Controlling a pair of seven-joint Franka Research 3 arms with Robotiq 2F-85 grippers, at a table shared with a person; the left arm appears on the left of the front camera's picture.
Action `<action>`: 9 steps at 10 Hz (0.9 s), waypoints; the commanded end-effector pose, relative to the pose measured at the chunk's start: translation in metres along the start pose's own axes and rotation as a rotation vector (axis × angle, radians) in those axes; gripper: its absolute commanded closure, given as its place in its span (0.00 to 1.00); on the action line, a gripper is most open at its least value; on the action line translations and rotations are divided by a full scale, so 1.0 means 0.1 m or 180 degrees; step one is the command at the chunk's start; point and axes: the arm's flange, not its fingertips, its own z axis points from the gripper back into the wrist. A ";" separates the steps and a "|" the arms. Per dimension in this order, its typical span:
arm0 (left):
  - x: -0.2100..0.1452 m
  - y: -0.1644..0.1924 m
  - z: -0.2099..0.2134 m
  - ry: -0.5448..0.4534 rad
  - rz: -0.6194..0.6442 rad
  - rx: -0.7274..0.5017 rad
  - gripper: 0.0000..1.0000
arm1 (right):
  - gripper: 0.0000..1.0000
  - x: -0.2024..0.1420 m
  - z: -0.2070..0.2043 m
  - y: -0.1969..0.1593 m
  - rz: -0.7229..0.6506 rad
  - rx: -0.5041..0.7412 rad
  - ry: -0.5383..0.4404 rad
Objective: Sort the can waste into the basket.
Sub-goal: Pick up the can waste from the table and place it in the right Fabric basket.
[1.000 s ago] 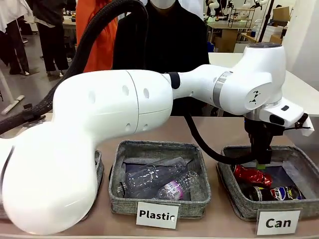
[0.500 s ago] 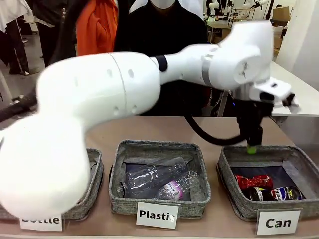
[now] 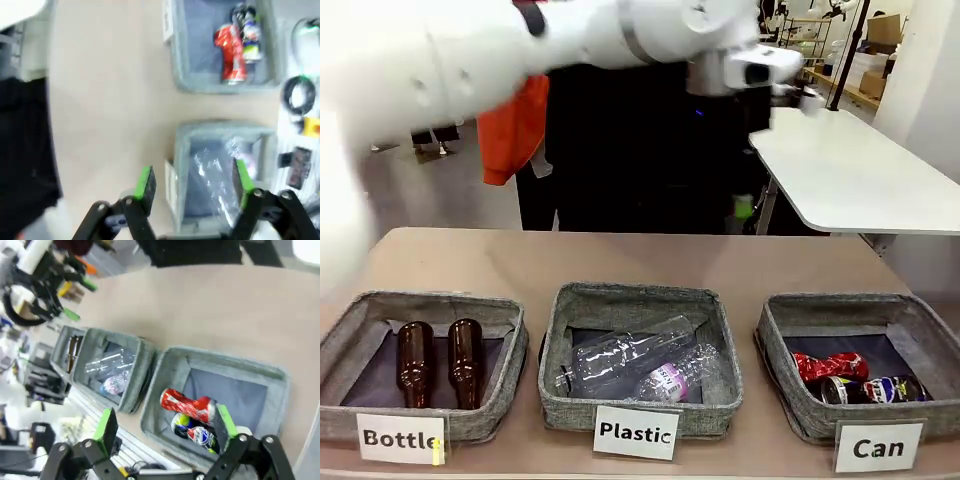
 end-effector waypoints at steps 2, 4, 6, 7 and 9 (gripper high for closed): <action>-2.05 -0.68 0.08 -0.0502 0.1050 0.0188 0.21 | 0.00 0.19 -0.74 0.35 0.0159 0.0247 0.0193; -2.87 -0.58 0.21 -0.0896 0.2014 0.0058 0.21 | 0.00 0.22 -1.25 0.55 -0.0028 0.0368 0.0245; -3.65 -0.38 0.32 -0.1393 0.2965 -0.0744 0.21 | 0.00 0.24 -1.57 0.63 -0.0493 0.0623 0.0280; -4.02 -0.37 0.33 -0.1864 0.2724 -0.1125 0.21 | 0.00 0.27 -1.63 0.61 -0.0925 0.0776 0.0255; -4.71 -0.31 0.18 -0.2990 0.2648 -0.1678 0.21 | 0.00 0.36 -1.66 0.45 -0.1688 0.1139 0.0204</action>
